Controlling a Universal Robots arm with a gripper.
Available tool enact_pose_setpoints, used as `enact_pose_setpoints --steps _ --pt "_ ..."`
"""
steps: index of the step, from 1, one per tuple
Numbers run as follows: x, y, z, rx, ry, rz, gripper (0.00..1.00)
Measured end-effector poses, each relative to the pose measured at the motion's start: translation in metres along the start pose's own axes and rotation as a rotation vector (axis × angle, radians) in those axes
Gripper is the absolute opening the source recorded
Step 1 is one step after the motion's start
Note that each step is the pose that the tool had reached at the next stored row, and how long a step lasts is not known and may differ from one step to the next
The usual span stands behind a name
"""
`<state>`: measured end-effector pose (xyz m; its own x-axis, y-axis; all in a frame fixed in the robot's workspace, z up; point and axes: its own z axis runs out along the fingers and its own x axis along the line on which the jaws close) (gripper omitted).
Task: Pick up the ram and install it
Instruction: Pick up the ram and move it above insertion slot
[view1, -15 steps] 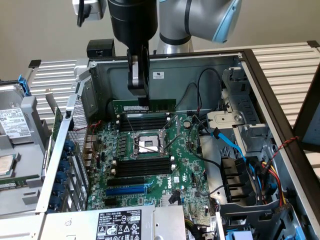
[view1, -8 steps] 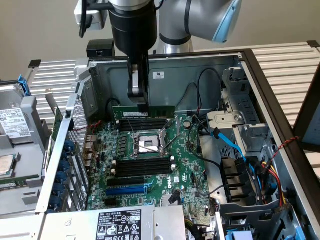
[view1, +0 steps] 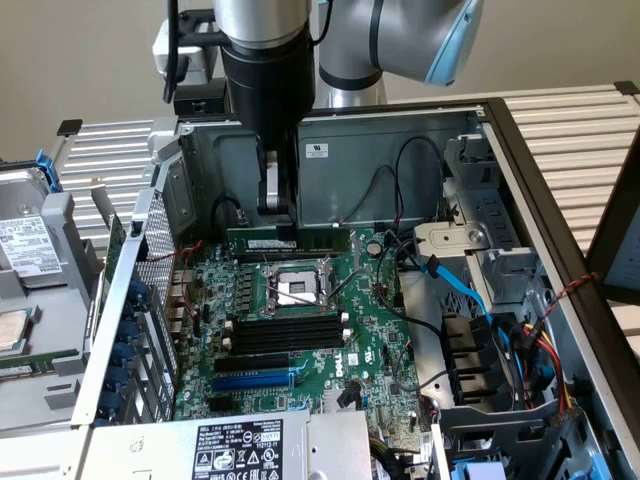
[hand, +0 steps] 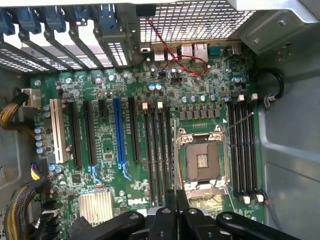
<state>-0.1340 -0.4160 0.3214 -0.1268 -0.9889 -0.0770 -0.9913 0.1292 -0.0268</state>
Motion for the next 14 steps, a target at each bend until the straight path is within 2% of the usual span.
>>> enact_pose_setpoints --steps 3,4,5,10,13,14 --pt "0.0002 0.0000 0.0015 0.0035 0.0264 -0.001 0.12" --pt "0.0002 0.0000 0.0017 0.0044 0.0336 -0.001 0.12" --pt "0.0002 0.0000 0.0018 0.0048 0.0362 -0.001 0.12" --pt "0.0002 0.0000 0.0026 0.0049 0.0391 -0.001 0.12" --pt "0.0001 0.0002 0.0053 0.0054 0.0507 -0.002 0.12" --pt "0.0000 0.0002 0.0056 0.0054 0.0585 -0.002 0.12"
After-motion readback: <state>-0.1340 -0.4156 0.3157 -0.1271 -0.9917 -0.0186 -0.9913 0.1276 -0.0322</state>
